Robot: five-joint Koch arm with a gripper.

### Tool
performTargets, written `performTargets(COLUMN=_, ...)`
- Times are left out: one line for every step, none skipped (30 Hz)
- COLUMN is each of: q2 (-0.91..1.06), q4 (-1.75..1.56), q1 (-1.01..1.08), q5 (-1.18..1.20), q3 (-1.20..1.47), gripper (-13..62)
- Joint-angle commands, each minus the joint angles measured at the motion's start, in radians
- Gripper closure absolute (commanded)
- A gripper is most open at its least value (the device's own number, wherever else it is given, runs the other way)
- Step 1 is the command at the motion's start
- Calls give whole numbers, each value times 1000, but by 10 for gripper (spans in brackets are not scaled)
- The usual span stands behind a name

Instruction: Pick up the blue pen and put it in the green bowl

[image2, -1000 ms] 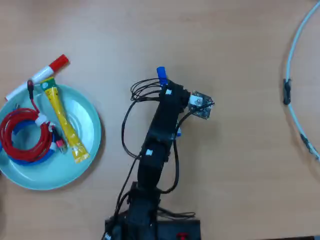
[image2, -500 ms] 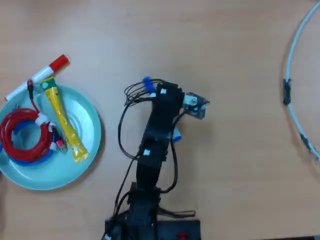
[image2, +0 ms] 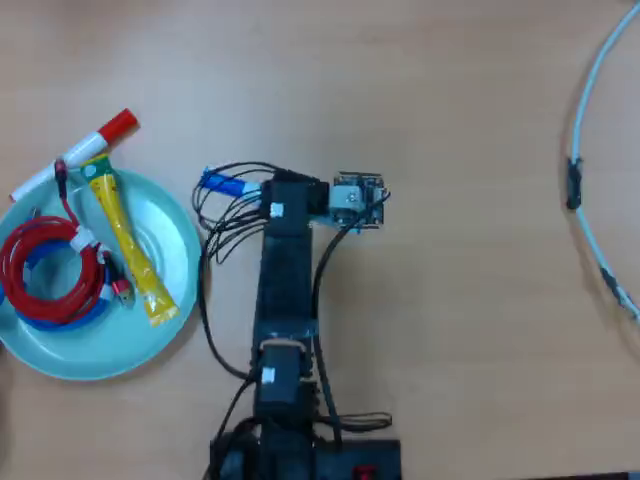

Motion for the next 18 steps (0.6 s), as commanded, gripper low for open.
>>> performTargets(q2=123, q4=5, q1=-44, q5=-133, q3=-127, gripper=565)
performTargets(q2=144, q4=0, q1=-75, q5=-140, q3=-135, gripper=565)
performTargets(q2=164, q4=0, q1=-112, q5=-143, q3=-138, gripper=565)
performTargets(q2=178, q4=-2, q1=-156, q5=-152, q3=-140, gripper=565)
performTargets(q2=190, q4=-5, q1=-202, q5=-155, q3=-143, gripper=565)
performTargets(q2=195, q4=-12, q1=-249, q5=-161, q3=-146, gripper=565)
performTargets(q2=193, q4=-21, q1=-291, q5=-179, q3=-146, gripper=565)
performTargets(q2=193, q4=-29, q1=-334, q5=-212, q3=-146, gripper=565)
performTargets(q2=193, q4=-38, q1=-373, q5=-255, q3=-146, gripper=565)
performTargets(q2=193, q4=-49, q1=-408, q5=-296, q3=-146, gripper=565)
performTargets(q2=193, q4=-64, q1=-442, q5=-322, q3=-146, gripper=565)
performTargets(q2=193, q4=-81, q1=-474, q5=-339, q3=-146, gripper=565)
performTargets(q2=193, q4=-101, q1=-506, q5=-344, q3=-147, gripper=565)
performTargets(q2=192, q4=-124, q1=-537, q5=-351, q3=-146, gripper=565)
performTargets(q2=189, q4=-144, q1=-566, q5=-354, q3=-144, gripper=566)
performTargets(q2=187, q4=-164, q1=-595, q5=-354, q3=-143, gripper=566)
performTargets(q2=187, q4=-179, q1=-624, q5=-357, q3=-144, gripper=566)
performTargets(q2=186, q4=-193, q1=-652, q5=-357, q3=-144, gripper=565)
